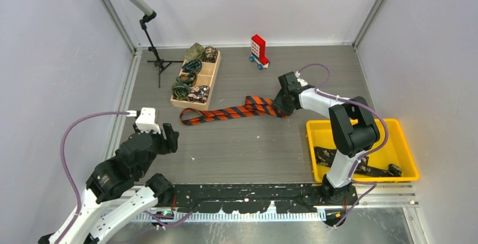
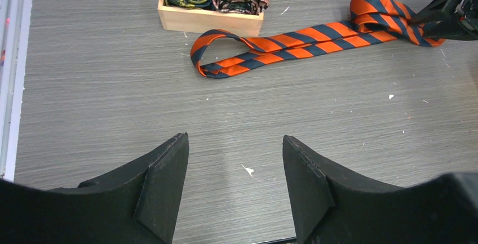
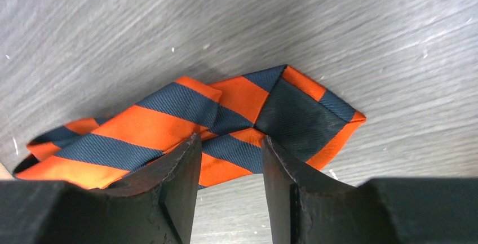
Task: Roll the ties
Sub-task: Flatten out the tie at the center of the board.
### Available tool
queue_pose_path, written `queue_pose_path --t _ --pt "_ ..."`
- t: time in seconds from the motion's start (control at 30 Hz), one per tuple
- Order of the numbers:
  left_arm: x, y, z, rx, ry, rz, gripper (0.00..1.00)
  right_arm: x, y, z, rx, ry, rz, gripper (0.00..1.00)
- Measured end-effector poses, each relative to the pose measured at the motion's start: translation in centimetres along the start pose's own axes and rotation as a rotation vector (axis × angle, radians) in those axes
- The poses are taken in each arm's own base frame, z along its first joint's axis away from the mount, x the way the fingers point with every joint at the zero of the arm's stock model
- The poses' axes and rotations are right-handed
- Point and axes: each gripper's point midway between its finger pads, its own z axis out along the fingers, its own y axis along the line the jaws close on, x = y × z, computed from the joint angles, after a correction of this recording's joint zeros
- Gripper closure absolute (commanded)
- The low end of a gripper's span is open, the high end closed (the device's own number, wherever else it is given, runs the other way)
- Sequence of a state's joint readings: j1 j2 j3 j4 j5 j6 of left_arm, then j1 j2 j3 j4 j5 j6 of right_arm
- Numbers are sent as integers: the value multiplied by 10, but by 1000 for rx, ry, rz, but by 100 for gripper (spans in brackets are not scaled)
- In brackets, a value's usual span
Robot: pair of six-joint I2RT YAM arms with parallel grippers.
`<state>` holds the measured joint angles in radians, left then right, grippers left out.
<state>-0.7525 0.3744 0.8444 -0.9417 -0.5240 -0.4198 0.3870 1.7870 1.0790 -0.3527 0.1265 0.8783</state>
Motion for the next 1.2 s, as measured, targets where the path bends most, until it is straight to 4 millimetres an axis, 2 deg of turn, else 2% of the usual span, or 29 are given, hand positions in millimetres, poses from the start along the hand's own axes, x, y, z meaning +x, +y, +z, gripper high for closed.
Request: queue_pose_path --t 0.17,0.53,0.87,1.03,1.13,1.2 --pt "0 1 0 -2 -1 0 38 -20 -12 5 4 -16 47 52" --pt "0 1 0 -3 -1 1 39 -81 -59 16 113 -92 115 52" --pt "0 1 0 -5 0 2 40 -154 -80 39 190 -158 154 55" --pt "0 1 0 -7 0 2 40 -184 -95 46 251 -205 135 55" --pt "0 1 0 -7 0 2 39 -201 -98 52 271 -224 111 52" --pt "0 1 0 -7 0 2 34 -213 -96 55 276 -232 93 49"
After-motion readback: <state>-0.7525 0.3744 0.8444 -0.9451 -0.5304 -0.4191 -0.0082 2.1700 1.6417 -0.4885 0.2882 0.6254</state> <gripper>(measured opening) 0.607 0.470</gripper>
